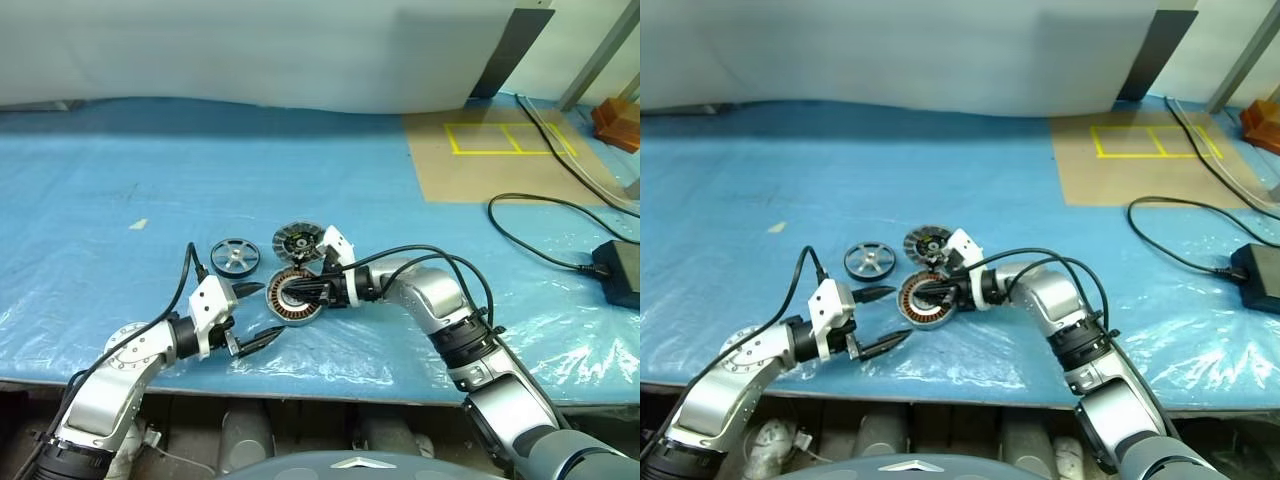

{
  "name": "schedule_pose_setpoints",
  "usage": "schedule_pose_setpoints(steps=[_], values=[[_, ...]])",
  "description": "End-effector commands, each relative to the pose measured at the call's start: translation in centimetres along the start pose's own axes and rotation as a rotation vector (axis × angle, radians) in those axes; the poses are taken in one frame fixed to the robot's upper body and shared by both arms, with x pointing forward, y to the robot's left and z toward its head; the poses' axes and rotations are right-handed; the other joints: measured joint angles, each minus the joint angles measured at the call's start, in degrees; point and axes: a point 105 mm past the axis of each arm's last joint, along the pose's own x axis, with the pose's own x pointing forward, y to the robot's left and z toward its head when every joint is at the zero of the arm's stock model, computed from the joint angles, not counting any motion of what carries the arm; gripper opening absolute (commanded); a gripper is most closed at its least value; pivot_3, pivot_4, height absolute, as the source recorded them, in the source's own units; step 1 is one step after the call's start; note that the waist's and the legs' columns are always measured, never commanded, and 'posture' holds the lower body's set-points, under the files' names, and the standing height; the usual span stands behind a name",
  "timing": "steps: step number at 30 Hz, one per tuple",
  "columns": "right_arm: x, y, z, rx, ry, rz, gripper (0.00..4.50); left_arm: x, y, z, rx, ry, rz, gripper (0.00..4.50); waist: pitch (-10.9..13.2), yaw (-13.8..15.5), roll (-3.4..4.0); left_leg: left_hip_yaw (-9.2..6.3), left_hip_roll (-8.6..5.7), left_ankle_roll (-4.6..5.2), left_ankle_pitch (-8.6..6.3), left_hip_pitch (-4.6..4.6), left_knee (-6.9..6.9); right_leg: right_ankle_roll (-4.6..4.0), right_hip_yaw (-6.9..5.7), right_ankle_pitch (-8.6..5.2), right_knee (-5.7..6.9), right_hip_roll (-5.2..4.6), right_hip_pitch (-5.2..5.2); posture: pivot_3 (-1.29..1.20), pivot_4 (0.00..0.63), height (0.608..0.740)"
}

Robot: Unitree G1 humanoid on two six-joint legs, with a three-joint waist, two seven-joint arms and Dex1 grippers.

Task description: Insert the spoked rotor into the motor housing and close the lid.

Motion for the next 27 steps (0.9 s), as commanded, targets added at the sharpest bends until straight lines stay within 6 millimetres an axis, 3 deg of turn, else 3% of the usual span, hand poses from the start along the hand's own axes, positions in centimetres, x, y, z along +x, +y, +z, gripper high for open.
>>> schedule_pose_setpoints(steps=[1,7,11,13,21,27], values=[[-0.1,-0.7,-0.5,-0.008,0.021,-0.055,0.03,0.1,-0.2,0.8,0.034,-0.026,-0.011,4.5,0.0,0.0,0.0,0.0,-0.01,0.0,0.0,0.01,0.0,0.0,0.0,0.0,0.0,-0.01,0.0,0.0,0.15,0.74],[-0.5,0.6,0.9,0.03,-0.065,0.027,0.03,0.2,-0.2,0.8,0.033,-0.027,-0.014,4.5,0.0,0.0,0.0,0.0,-0.01,0.0,0.0,0.01,0.05,-0.18,0.02,-0.11,0.01,-0.02,0.02,0.0,0.15,0.74],[-1.5,2.2,3.9,0.131,-0.209,0.158,0.03,0.2,-0.1,0.9,0.035,-0.031,-0.014,4.5,0.0,0.1,0.0,0.0,-0.01,0.01,0.0,-0.06,0.05,0.0,0.02,0.0,-0.01,0.0,-0.02,0.0,0.15,0.74],[-1.5,2.3,4.2,0.138,-0.213,0.162,0.03,0.3,-0.1,1.0,0.035,-0.031,-0.014,4.5,0.0,0.1,0.0,0.0,-0.01,0.01,0.0,-0.05,0.02,0.01,0.0,0.0,-0.01,0.0,-0.02,0.0,0.15,0.74],[-0.1,0.7,0.4,0.045,-0.008,0.012,0.03,0.4,-0.3,1.0,0.031,-0.034,-0.017,4.5,0.0,0.1,0.0,0.0,0.0,0.0,0.0,-0.05,-0.03,0.01,-0.02,0.0,-0.02,0.0,-0.04,0.0,0.15,0.74],[0.1,-1.6,-0.2,0.075,0.017,-0.117,0.03,0.3,-0.4,0.9,0.03,-0.032,-0.016,4.5,0.0,-0.1,0.0,0.0,-0.01,0.0,0.0,0.03,-0.01,0.0,0.01,0.0,0.0,0.0,0.0,0.0,0.15,0.74]])
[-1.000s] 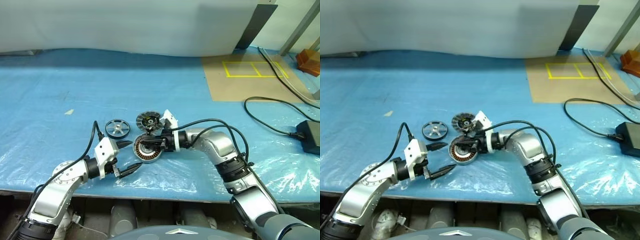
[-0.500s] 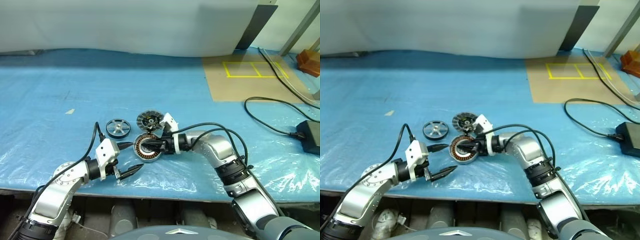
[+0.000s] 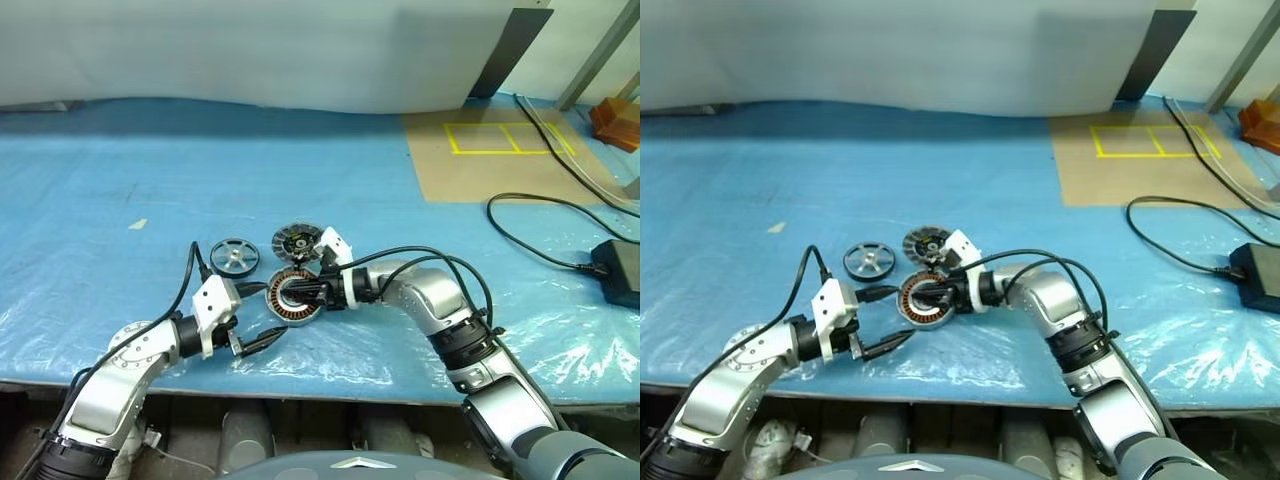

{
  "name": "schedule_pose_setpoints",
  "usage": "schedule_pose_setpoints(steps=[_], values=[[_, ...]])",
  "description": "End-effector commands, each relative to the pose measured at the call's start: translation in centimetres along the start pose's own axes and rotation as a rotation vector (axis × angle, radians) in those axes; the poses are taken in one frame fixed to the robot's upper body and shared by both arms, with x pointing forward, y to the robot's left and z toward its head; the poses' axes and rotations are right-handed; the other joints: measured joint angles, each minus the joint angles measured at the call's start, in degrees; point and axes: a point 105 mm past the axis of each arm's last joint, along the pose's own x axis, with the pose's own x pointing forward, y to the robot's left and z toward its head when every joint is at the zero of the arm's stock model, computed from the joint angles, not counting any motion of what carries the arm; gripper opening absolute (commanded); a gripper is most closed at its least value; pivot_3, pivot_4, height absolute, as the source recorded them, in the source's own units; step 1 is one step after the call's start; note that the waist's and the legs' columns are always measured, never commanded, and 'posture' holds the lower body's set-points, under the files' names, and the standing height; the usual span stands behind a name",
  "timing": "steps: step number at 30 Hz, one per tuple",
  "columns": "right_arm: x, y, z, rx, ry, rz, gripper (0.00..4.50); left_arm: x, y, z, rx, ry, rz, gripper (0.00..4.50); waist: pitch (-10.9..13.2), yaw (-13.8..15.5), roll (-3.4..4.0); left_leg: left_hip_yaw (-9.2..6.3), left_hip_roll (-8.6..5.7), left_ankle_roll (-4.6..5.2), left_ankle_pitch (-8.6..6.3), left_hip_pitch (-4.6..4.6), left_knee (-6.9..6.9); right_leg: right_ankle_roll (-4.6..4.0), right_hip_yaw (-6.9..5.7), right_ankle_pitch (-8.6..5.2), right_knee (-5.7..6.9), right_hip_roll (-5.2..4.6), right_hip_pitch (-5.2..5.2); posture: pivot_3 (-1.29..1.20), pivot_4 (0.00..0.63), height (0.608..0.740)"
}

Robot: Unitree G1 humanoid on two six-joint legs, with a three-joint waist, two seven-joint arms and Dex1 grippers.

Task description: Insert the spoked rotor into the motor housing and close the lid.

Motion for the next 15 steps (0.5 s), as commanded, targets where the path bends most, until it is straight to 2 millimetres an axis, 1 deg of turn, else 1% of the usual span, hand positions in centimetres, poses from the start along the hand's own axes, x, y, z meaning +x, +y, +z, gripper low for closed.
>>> schedule_pose_setpoints(steps=[1,4,8,11,14,15], values=[[-0.2,-1.8,0.1,0.056,-0.008,-0.096,0.03,0.1,-0.2,0.8,0.026,-0.026,-0.006,4.5,0.0,-0.1,0.0,0.0,0.0,0.0,0.0,0.02,0.0,-0.02,0.01,-0.01,0.0,0.0,0.01,0.0,0.15,0.74],[-0.6,-1.3,0.8,0.091,-0.034,-0.055,0.03,0.1,-0.2,0.8,0.025,-0.027,-0.008,4.5,0.0,0.0,0.0,0.0,-0.01,0.0,0.0,0.02,0.03,-0.22,0.02,-0.11,0.03,-0.03,0.01,0.0,0.15,0.74],[-0.9,-1.4,0.0,0.133,0.012,-0.081,0.03,0.2,-0.4,0.8,0.023,-0.03,-0.013,4.5,0.0,0.3,0.0,0.0,-0.05,0.01,0.0,-0.01,0.06,-0.21,0.0,-0.1,0.01,-0.09,0.04,0.0,0.15,0.74],[-1.1,-0.8,-0.5,0.156,0.029,-0.068,0.03,0.2,-0.5,0.7,0.02,-0.03,-0.015,4.5,0.0,0.2,0.0,0.0,-0.05,0.01,0.0,-0.02,0.07,-0.02,0.0,0.01,-0.02,-0.08,0.05,0.0,0.15,0.74],[-1.4,-0.1,-0.4,0.184,0.015,-0.038,0.03,0.1,-0.4,0.6,0.016,-0.029,-0.013,4.5,0.0,0.3,0.0,0.0,-0.05,0.0,0.0,-0.03,0.02,0.0,-0.02,0.02,-0.03,-0.08,0.05,0.0,0.15,0.74],[-1.6,0.3,-0.1,0.183,-0.004,-0.014,0.03,0.1,-0.4,0.6,0.017,-0.029,-0.013,4.5,0.0,0.2,0.0,0.0,-0.05,0.0,0.0,-0.03,-0.01,0.0,-0.02,0.03,-0.05,-0.08,0.04,0.0,0.15,0.74]])
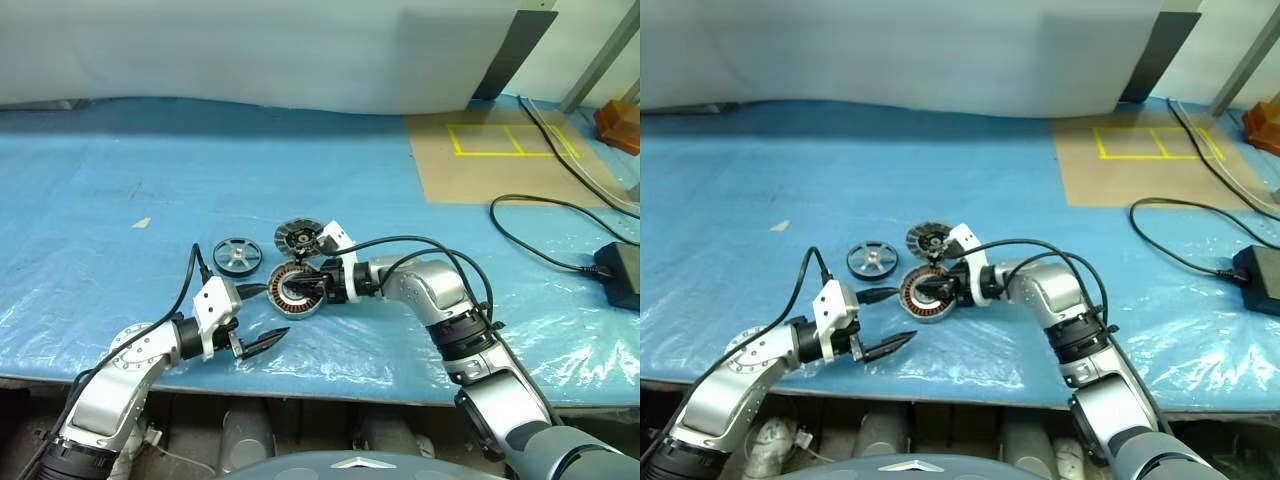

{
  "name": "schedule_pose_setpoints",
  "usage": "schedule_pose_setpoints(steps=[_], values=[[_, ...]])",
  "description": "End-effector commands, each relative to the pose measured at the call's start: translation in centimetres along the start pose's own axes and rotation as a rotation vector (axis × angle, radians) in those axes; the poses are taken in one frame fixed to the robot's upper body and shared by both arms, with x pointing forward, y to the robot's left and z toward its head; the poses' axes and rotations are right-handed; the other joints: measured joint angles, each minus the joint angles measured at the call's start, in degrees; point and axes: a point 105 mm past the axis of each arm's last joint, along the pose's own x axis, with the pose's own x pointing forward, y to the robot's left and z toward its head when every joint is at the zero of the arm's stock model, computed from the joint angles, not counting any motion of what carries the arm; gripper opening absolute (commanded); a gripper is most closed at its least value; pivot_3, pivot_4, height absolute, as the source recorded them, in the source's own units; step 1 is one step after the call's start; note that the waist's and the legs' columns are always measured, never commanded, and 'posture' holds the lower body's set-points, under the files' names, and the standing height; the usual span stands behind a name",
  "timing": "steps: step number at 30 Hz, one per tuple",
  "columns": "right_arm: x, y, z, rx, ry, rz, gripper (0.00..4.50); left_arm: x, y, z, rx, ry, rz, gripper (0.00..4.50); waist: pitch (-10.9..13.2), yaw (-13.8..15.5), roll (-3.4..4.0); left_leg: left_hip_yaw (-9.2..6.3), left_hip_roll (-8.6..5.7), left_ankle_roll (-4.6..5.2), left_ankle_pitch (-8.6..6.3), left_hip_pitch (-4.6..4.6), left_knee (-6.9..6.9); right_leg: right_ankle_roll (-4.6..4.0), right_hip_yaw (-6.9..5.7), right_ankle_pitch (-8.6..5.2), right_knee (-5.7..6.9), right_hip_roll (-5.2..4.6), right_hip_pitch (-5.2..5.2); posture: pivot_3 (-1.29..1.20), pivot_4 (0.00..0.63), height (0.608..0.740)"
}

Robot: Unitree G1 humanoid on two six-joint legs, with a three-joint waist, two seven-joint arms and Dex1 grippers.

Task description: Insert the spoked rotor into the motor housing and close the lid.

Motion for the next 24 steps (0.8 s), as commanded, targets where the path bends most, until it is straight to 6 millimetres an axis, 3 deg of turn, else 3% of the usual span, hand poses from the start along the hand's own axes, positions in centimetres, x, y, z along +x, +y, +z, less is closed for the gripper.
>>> schedule_pose_setpoints(steps=[1,3,7,12,17,21,24], values=[[-1.1,1.8,1.2,0.018,-0.084,0.097,0.03,0.0,0.0,0.9,0.029,-0.03,-0.007,4.5,0.0,0.0,0.0,0.0,0.0,0.0,0.0,-0.01,-0.02,0.0,0.0,0.0,0.0,0.0,-0.01,0.0,0.15,0.74],[-2.1,3.3,3.2,0.02,-0.194,0.186,0.03,-0.1,0.1,0.9,0.03,-0.029,-0.006,4.5,0.0,0.0,0.0,-0.01,0.0,0.0,0.0,-0.04,-0.05,0.0,-0.02,0.0,-0.01,0.01,-0.05,0.0,0.15,0.74],[-2.7,2.9,4.5,-0.007,-0.239,0.157,0.03,-0.1,0.1,0.9,0.031,-0.03,-0.006,4.5,0.0,-0.3,0.0,0.0,0.01,0.0,0.0,-0.02,-0.06,0.0,0.01,0.0,0.03,0.03,-0.11,0.0,0.15,0.74],[-1.8,0.2,2.3,-0.247,-0.029,-0.059,0.03,0.0,0.3,0.9,0.03,-0.032,-0.002,4.5,0.0,-0.1,0.0,0.01,0.0,0.0,0.0,-0.03,-0.04,0.0,0.0,0.0,0.0,0.02,-0.09,0.0,0.15,0.74],[-1.6,-0.6,1.3,-0.307,0.032,-0.079,0.03,-0.1,0.7,1.0,0.034,-0.032,0.012,4.5,0.0,-0.1,0.0,0.01,0.0,-0.01,0.0,-0.07,-0.06,0.01,0.0,0.0,-0.01,0.02,-0.1,0.0,0.15,0.74],[-1.6,0.4,2.8,-0.28,-0.054,-0.022,0.03,-0.2,0.8,1.0,0.035,-0.03,0.015,4.5,0.0,-0.2,0.0,0.01,0.01,-0.01,0.0,-0.06,-0.05,0.01,0.01,0.01,0.02,0.03,-0.11,0.0,0.15,0.74],[-2.3,2.6,4.9,-0.224,-0.172,0.099,0.03,-0.2,0.8,0.9,0.033,-0.031,0.015,4.5,0.0,-0.1,0.0,0.01,0.0,-0.01,0.0,-0.06,-0.03,0.01,0.01,0.0,0.02,0.02,-0.11,0.0,0.15,0.74]])
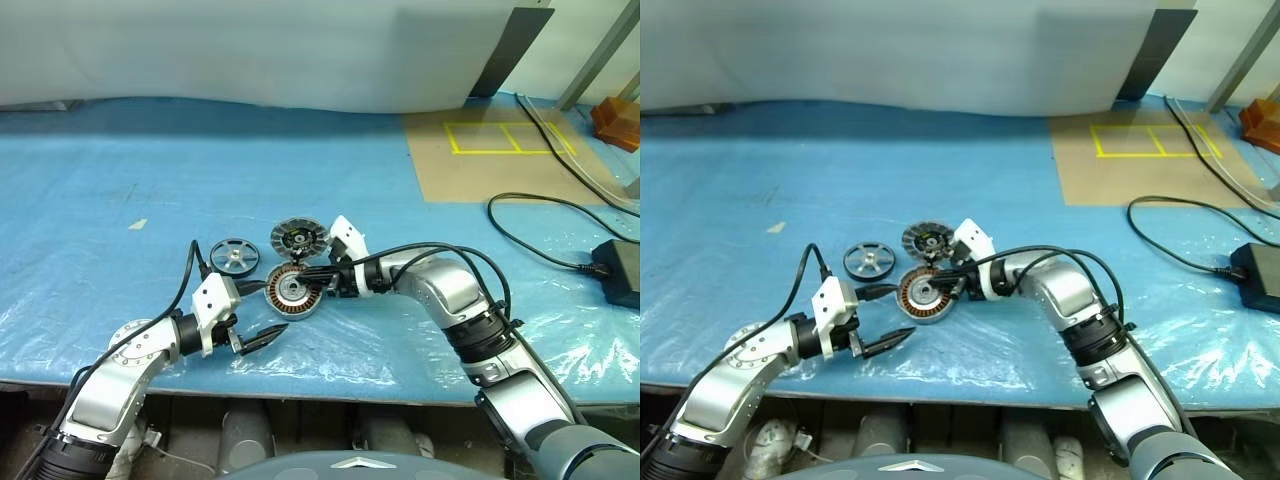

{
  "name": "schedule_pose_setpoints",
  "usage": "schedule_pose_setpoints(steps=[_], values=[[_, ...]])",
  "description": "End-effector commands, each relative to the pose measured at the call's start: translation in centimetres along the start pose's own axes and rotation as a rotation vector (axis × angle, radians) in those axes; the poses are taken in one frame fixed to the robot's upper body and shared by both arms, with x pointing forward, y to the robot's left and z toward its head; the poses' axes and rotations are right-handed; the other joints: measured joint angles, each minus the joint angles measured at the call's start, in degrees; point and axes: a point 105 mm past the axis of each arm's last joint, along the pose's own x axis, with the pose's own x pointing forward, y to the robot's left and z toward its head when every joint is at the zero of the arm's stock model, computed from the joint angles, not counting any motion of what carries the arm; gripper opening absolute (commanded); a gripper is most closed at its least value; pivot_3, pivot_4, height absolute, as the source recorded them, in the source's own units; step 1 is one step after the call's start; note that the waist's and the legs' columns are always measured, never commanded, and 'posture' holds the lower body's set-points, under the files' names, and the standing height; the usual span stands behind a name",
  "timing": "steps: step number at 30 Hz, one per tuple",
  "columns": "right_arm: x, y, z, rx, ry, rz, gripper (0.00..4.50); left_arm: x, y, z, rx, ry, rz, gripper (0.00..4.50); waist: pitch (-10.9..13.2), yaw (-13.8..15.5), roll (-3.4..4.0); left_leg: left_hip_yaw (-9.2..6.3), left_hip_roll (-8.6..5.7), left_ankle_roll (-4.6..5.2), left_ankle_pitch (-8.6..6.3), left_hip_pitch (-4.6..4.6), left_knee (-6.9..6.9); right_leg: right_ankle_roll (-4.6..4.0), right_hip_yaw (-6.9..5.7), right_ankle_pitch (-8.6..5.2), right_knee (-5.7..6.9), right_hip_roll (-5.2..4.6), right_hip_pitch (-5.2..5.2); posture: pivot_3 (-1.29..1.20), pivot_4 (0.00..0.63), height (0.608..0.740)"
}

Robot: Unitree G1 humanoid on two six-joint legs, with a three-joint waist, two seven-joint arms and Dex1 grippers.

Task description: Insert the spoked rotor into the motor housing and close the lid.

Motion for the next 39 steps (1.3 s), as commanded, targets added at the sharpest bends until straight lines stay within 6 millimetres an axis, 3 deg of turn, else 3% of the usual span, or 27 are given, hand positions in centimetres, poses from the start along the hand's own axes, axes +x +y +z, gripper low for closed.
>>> schedule_pose_setpoints(steps=[1,5,11,15,19,24,28,32,37,39], values=[[-1.2,2.0,3.8,0.003,-0.161,0.117,0.03,-0.3,0.2,0.7,0.023,-0.027,0.01,4.5,0.0,0.0,0.0,0.0,0.0,0.0,0.0,-0.01,0.0,0.0,0.0,0.0,0.0,0.0,0.0,0.0,0.15,0.74],[-0.8,2.2,1.9,-0.16,-0.052,0.1,0.03,-0.3,0.3,0.7,0.024,-0.027,0.01,4.5,0.0,0.1,-0.01,-0.02,0.0,0.0,0.0,0.01,0.0,0.0,-0.04,0.0,-0.02,0.0,0.05,0.0,0.15,0.74],[0.1,0.7,0.8,-0.328,0.027,0.032,0.03,-0.2,0.4,0.8,0.027,-0.029,0.01,4.5,0.0,-0.1,-0.01,-0.01,0.02,0.0,0.0,0.02,0.02,0.0,-0.01,0.0,0.02,0.01,0.01,0.0,0.15,0.74],[0.3,0.9,1.2,-0.353,0.005,0.056,0.03,-0.3,0.4,0.8,0.028,-0.027,0.01,4.5,0.0,-0.1,-0.01,0.0,0.01,0.0,0.0,-0.01,0.05,0.0,-0.01,0.0,0.01,0.01,0.02,0.0,0.15,0.74],[0.4,0.7,0.1,-0.42,0.064,0.062,0.03,-0.3,0.3,0.7,0.029,-0.024,0.008,4.5,0.0,-0.1,-0.01,-0.01,0.01,0.0,0.0,-0.01,0.04,0.0,-0.01,0.0,0.01,0.01,0.02,0.0,0.15,0.74],[0.8,1.3,0.9,-0.413,0.025,0.096,0.03,-0.3,0.2,0.8,0.029,-0.025,0.009,4.5,0.0,-0.1,-0.01,-0.01,0.02,0.01,0.0,0.0,0.05,0.0,-0.01,0.0,0.03,0.01,0.02,0.0,0.15,0.74],[1.4,-0.7,-2.3,-0.409,0.169,0.014,0.03,-0.2,0.1,0.7,0.029,-0.025,0.005,4.5,0.0,-0.1,-0.02,-0.01,0.01,0.01,0.0,0.0,0.07,0.0,-0.01,0.0,0.03,0.01,0.03,0.0,0.15,0.74],[1.0,-0.7,-4.0,-0.396,0.245,0.033,0.03,0.1,-0.7,0.8,0.021,-0.031,-0.019,4.5,0.0,-0.1,-0.02,-0.01,0.01,0.01,0.0,0.09,0.08,-0.01,-0.01,0.0,0.03,0.0,0.12,0.0,0.15,0.74],[0.6,0.2,-2.8,-0.357,0.189,0.072,0.03,0.1,-0.6,0.7,0.019,-0.03,-0.013,4.5,0.0,-0.1,-0.02,-0.01,0.02,0.01,0.0,0.16,0.09,-0.03,0.0,-0.01,0.03,0.0,0.19,0.0,0.15,0.74],[0.6,0.6,-1.0,-0.333,0.093,0.091,0.03,0.1,-0.4,0.8,0.021,-0.032,-0.012,4.5,0.0,-0.1,-0.02,-0.01,0.02,0.01,0.0,0.16,0.09,-0.06,0.0,-0.03,0.03,0.0,0.19,0.0,0.15,0.74]])
